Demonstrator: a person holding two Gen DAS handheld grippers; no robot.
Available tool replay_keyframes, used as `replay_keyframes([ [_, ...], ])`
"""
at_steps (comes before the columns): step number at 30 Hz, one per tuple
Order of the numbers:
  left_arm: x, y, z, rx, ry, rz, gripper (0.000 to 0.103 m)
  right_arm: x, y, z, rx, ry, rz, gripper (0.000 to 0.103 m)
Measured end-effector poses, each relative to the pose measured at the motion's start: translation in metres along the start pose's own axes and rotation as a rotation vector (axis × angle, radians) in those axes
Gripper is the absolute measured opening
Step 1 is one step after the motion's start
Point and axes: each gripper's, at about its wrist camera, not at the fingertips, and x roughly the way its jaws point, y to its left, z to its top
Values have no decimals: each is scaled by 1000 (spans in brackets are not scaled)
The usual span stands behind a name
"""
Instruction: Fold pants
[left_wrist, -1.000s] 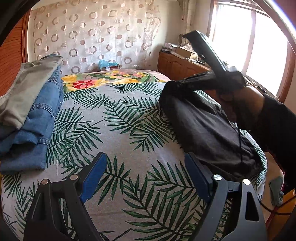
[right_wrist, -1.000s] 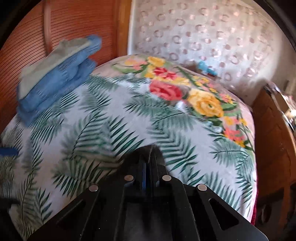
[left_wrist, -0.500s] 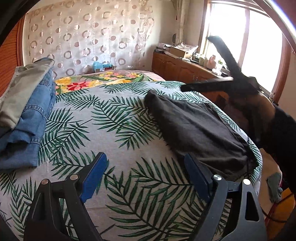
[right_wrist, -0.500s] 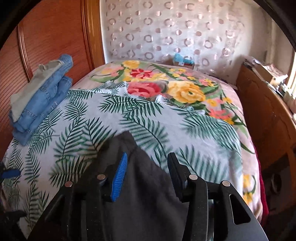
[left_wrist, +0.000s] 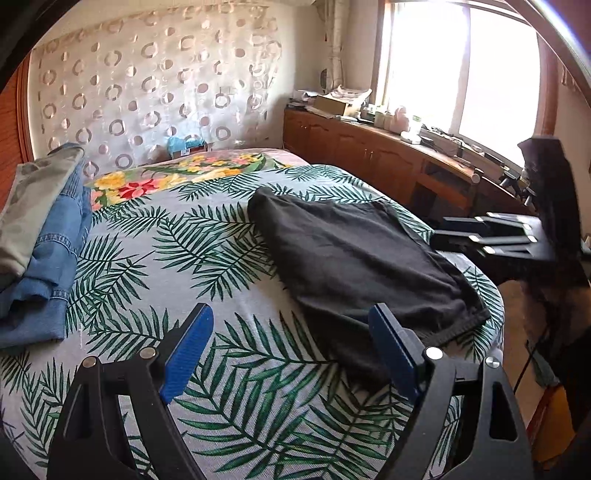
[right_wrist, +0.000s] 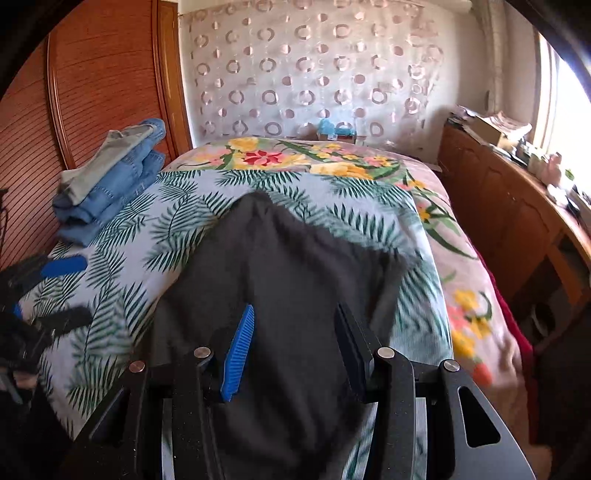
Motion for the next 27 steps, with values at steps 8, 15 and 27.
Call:
replay_keyframes([
  [8, -4, -12, -6, 28, 6, -4, 87, -44, -8, -45, 91, -20, -32, 47],
  [15, 4, -16, -13, 38, 37, -10, 87, -50, -12, -61, 108, 27, -13, 47],
  [27, 19, -22, -25, 14, 73, -36, 76, -39, -29, -70, 176, 72, -34, 47],
])
